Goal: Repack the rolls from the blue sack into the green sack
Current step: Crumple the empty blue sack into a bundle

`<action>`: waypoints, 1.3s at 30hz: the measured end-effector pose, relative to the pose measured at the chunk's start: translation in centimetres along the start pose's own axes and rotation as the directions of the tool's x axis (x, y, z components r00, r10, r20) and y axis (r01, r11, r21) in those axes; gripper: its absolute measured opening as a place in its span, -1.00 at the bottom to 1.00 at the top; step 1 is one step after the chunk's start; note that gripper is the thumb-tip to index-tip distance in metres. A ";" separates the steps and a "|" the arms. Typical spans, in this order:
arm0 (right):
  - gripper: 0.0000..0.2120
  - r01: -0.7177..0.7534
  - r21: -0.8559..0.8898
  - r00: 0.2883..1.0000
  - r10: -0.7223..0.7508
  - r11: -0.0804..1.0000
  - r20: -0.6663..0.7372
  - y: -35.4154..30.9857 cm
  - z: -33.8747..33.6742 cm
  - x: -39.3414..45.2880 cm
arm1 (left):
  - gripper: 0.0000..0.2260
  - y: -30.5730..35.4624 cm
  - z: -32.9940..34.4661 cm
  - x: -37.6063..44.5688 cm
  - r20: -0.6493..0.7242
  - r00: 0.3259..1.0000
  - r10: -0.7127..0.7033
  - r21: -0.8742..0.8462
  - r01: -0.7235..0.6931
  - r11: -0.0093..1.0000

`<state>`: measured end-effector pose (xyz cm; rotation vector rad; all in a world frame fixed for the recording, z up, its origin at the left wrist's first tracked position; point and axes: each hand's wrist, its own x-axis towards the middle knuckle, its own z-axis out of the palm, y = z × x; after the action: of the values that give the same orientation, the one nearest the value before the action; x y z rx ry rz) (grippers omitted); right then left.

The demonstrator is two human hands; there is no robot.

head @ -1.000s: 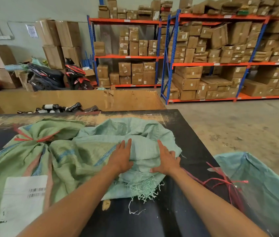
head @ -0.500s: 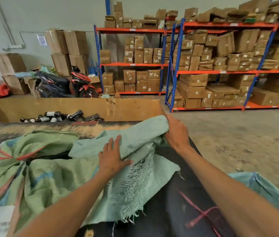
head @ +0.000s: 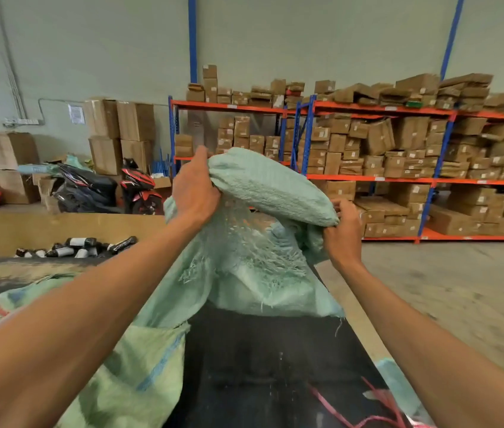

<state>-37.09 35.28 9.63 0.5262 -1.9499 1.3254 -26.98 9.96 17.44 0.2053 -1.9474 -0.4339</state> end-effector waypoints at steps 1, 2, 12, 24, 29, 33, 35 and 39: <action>-0.76 -0.022 0.020 0.999 0.021 1.000 0.029 -0.2 -0.4 0.3 | -0.78 1.1 -0.8 0.7 -0.014 0.999 0.046 0.017 -0.046 0.999; -0.75 -0.046 0.048 0.995 0.042 0.998 0.086 -0.5 -0.7 0.4 | -0.76 1.9 -1.4 1.3 -0.010 0.997 0.075 0.023 -0.075 0.997; -0.82 -0.223 0.253 0.958 0.164 0.941 0.233 -3.4 -3.3 -1.3 | -0.39 -1.6 -11.6 -3.3 0.755 0.643 0.130 -0.375 0.260 0.890; -0.55 -0.091 -0.349 0.915 0.217 0.933 0.340 -7.3 0.2 -3.9 | -0.51 -12.8 -8.0 -17.2 0.792 0.125 -0.598 0.590 0.093 0.802; -0.35 -0.252 -0.555 0.778 0.507 0.793 0.371 -5.9 0.0 -3.7 | -0.64 -11.5 -9.0 -18.3 0.722 0.168 -0.671 0.681 -0.006 0.732; -0.47 -0.269 -0.477 0.702 0.510 0.837 0.498 -5.4 -1.2 -2.8 | -0.68 -13.4 -9.1 -18.6 0.591 0.416 -0.692 0.740 0.064 0.670; -0.53 -0.409 -0.521 0.549 0.658 0.750 0.515 -7.4 -2.6 -3.2 | -0.67 -13.4 -8.9 -18.1 0.532 0.507 -0.679 0.761 0.066 0.645; -0.33 -0.540 -0.438 0.409 0.679 0.719 0.610 -6.5 -3.3 -2.3 | -0.68 -13.2 -9.6 -15.2 0.470 0.631 -0.617 0.726 0.121 0.677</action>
<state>-30.12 35.67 12.73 0.2509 -3.1687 1.4597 -12.76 0.99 2.72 1.0955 -2.7716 -0.0834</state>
